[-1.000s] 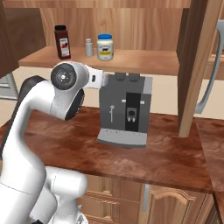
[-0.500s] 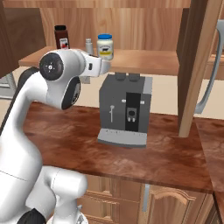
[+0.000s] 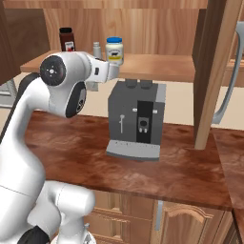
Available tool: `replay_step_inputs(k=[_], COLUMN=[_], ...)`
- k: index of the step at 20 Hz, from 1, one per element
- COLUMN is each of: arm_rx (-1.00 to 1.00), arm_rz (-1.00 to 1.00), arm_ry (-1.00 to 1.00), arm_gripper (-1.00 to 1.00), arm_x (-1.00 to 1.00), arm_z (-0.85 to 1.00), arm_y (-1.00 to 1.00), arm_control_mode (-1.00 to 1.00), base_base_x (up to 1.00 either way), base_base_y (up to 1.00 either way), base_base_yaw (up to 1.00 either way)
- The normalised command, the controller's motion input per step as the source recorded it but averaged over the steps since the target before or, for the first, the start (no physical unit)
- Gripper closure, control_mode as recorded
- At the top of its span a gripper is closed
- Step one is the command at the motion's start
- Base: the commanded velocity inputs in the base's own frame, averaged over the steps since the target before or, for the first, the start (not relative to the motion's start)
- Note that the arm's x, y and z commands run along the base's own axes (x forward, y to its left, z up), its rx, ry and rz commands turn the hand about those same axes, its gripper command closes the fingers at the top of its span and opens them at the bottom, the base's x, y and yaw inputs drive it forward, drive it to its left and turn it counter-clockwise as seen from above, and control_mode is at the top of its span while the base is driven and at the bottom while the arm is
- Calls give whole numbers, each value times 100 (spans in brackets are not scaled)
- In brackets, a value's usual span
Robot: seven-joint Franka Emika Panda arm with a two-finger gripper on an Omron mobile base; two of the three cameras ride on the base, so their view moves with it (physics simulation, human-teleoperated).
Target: Collect the paprika, mayonnaise, and shaker from the cabinet and place them next to the stove.
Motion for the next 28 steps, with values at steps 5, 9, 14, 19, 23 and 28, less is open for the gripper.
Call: replay_step_inputs(k=[5, 9, 14, 19, 23, 28], arm_rx=[0, 0, 0, 0, -4, 0], arm_rz=[0, -1, -1, 0, 0, 2], arm_ry=[-1, 0, 0, 0, 0, 0], arm_gripper=[-100, -100, -100, -100, -100, -100], arm_x=[2, 15, 23, 39, 41, 50], arm_z=[19, 25, 24, 11, 0, 0], arm_y=[-1, 0, 0, 0, 10, 5], arm_control_mode=[-100, -100, -100, -100, -100, -100], base_base_x=[0, 0, 0, 0, 0, 0], base_base_y=[0, 0, 0, 0, 0, 0], base_base_yaw=[0, 0, 0, 0, 0, 0])
